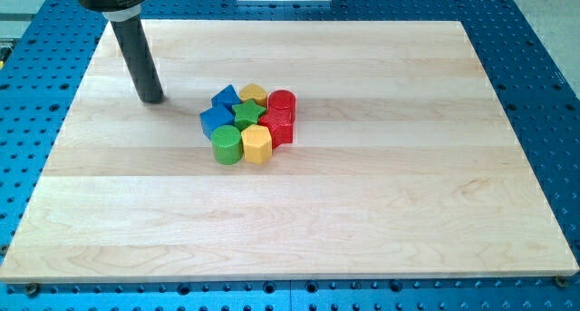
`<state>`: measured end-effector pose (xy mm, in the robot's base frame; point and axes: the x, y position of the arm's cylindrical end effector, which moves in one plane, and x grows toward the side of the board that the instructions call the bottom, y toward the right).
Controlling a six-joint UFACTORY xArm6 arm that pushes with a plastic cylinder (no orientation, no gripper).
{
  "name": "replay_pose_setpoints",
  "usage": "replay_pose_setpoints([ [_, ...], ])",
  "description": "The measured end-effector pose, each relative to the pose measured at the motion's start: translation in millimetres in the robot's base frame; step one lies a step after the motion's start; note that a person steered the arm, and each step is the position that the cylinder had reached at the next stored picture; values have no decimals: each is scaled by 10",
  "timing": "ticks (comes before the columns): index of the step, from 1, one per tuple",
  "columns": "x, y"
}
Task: Form a triangle with blue cube and green circle and hexagon
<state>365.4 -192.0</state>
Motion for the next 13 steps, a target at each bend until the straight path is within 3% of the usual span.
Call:
replay_pose_setpoints([
  [2, 26, -5],
  [4, 135, 926],
  [6, 551, 1752],
  [8, 531, 1527],
  [9, 956, 1497],
  [10, 1028, 1693],
  [13, 897, 1070],
])
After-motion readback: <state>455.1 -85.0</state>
